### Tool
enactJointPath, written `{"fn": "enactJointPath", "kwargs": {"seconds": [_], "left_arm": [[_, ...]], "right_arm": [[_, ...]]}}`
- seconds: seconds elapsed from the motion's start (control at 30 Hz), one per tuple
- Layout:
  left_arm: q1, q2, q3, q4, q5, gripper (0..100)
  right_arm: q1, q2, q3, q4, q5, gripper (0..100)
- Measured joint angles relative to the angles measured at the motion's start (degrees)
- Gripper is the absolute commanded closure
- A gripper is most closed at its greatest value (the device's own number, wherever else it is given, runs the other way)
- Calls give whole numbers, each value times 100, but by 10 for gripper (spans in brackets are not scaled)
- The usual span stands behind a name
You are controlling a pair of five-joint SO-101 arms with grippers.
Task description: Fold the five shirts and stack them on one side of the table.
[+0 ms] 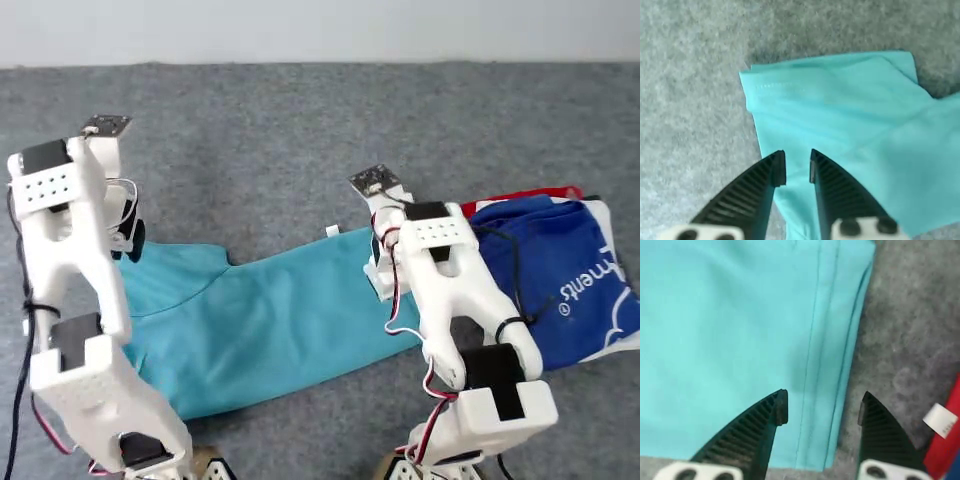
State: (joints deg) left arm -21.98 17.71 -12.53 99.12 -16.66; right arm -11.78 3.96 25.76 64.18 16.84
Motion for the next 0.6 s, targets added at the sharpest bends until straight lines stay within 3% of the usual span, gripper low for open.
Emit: {"fn": "enactJointPath", "kwargs": {"seconds": [0.17, 0.43, 0.6], "left_arm": [[0, -835, 598, 0, 0, 907], [0, -1785, 1336, 9, 0, 907], [0, -2189, 1495, 18, 0, 907]], "right_arm": [[-18, 0, 413, -484, 0, 779], [-229, -9, 668, -624, 0, 991], [-281, -9, 677, -624, 0, 988]]}}
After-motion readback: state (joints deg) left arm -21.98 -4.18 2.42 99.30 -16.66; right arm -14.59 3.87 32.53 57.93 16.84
